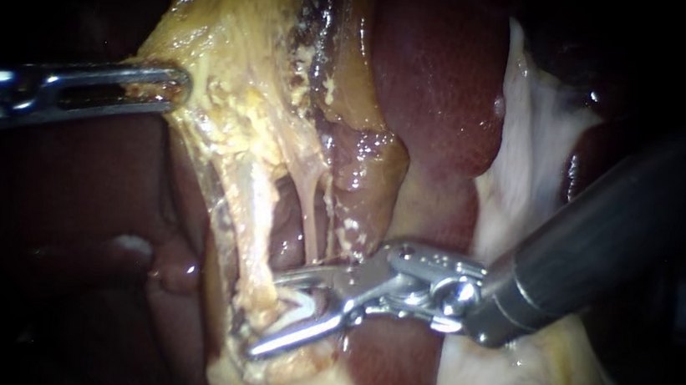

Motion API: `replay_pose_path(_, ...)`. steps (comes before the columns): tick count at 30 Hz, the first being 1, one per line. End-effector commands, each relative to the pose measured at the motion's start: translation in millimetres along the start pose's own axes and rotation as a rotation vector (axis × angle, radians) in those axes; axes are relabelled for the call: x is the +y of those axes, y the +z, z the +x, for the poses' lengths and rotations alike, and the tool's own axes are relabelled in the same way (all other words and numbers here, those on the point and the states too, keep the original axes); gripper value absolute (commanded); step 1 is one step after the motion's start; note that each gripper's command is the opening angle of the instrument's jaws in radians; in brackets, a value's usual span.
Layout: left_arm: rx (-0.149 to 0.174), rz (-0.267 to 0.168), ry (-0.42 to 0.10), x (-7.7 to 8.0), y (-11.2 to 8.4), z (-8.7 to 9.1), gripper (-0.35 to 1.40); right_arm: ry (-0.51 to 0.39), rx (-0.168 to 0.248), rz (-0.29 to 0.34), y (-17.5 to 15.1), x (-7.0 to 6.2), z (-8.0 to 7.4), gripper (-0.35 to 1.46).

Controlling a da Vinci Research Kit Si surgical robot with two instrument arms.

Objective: Clipping first clip left tube

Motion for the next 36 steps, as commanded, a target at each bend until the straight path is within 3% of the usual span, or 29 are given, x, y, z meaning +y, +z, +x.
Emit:
replay_pose_path(1,0.000,-0.001,0.000,0.0,0.0,0.0,-0.35,0.006,0.003,-0.001,0.2,0.2,-0.1,0.59)
replay_pose_path(8,-0.001,-0.002,0.000,-0.1,0.2,0.1,-0.35,0.026,0.043,0.010,0.9,0.8,-0.1,0.57)
replay_pose_path(22,-0.002,-0.004,0.000,-0.3,0.4,0.1,-0.35,0.057,0.043,0.005,1.4,1.5,-0.7,0.47)
replay_pose_path(24,-0.002,-0.004,0.000,-0.4,0.4,0.1,-0.35,0.057,0.042,0.006,1.2,1.5,-0.8,0.36)
replay_pose_path(27,-0.002,-0.004,0.000,-0.4,0.4,0.1,-0.35,0.057,0.051,-0.006,0.7,1.7,-0.9,-0.33)
replay_pose_path(36,-0.002,-0.004,0.000,-0.4,0.4,0.1,-0.35,0.058,0.044,-0.024,-0.3,3.5,-1.3,-0.35)
